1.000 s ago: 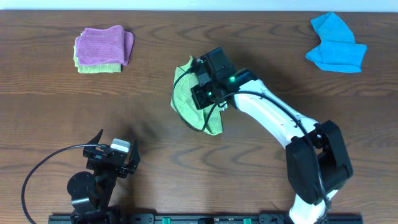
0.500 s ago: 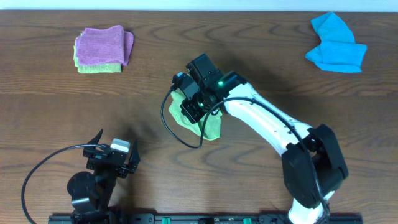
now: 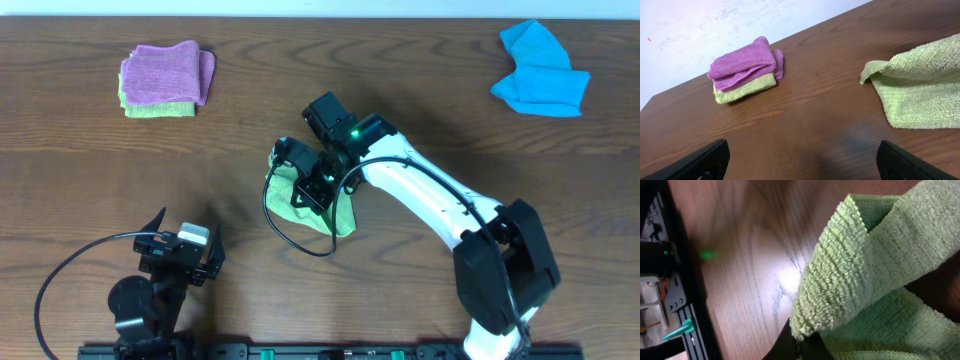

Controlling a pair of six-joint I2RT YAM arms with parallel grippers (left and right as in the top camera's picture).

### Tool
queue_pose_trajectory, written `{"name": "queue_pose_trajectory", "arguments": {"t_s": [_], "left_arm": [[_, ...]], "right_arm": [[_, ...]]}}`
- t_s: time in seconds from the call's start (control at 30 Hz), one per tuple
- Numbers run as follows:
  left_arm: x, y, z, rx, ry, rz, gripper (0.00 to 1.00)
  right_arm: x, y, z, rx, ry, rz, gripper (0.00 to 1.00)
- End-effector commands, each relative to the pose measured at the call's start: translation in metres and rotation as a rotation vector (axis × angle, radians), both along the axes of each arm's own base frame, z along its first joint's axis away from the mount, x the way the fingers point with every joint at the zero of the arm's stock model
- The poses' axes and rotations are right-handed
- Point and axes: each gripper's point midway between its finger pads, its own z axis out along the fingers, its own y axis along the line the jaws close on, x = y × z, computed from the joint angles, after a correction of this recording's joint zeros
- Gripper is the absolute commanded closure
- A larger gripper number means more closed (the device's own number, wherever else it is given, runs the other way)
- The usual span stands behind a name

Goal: Fold the cloth

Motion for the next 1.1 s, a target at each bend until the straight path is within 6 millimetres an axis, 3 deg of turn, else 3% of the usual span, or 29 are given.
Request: {"name": "queue_pose_trajectory", "arguments": {"t_s": [0.0, 0.03, 0.07, 0.23, 0.43, 0.53, 0.57, 0.6, 0.63, 0.7, 0.9, 1.07], "left_arm": [[-0.001, -0.004, -0.010, -0.013, 0.025, -0.017, 0.05], [-0.001, -0.004, -0.010, -0.013, 0.025, -0.017, 0.05], [-0.001, -0.004, -0.010, -0.013, 0.024, -0.017, 0.05], [-0.001, -0.004, -0.010, -0.013, 0.025, -0.017, 0.05], [-0.001, -0.004, -0.010, -0.013, 0.025, -0.017, 0.05], [-0.001, -0.004, -0.010, -0.012, 0.024, -0.018, 0.05], [-0.001, -0.004, -0.010, -0.013, 0.024, -0.017, 0.05], [-0.001, -0.004, -0.010, -0.013, 0.025, -0.017, 0.05], [-0.001, -0.004, -0.010, -0.013, 0.024, -0.017, 0.05], [-0.001, -0.004, -0.010, -0.013, 0.025, -0.017, 0.05], [-0.001, -0.004, -0.010, -0.013, 0.024, -0.017, 0.05], [-0.001, -0.004, -0.010, -0.013, 0.025, -0.017, 0.05]], "right_arm": [[-0.005, 0.009, 0.013, 0.047, -0.018, 0.052, 0.72], [-0.005, 0.008, 0.012, 0.037, -0.014, 0.040, 0.21], [-0.004, 0.007, 0.011, 0.029, -0.016, 0.035, 0.01], [0.001, -0.002, 0.006, -0.030, -0.046, 0.020, 0.01], [0.042, -0.039, -0.011, -0.282, -0.199, -0.181, 0.01], [0.055, -0.053, -0.013, -0.348, -0.253, -0.222, 0.14], [0.061, -0.058, -0.013, -0.364, -0.272, -0.248, 0.43], [0.068, -0.062, -0.013, -0.374, -0.282, -0.288, 0.61], [0.072, -0.065, -0.013, -0.375, -0.286, -0.318, 0.77], [0.082, -0.072, -0.012, -0.365, -0.277, -0.382, 0.97], [0.097, -0.098, -0.023, -0.349, -0.211, -0.470, 0.98], [0.096, -0.100, -0.040, -0.326, -0.138, -0.474, 0.98]]}}
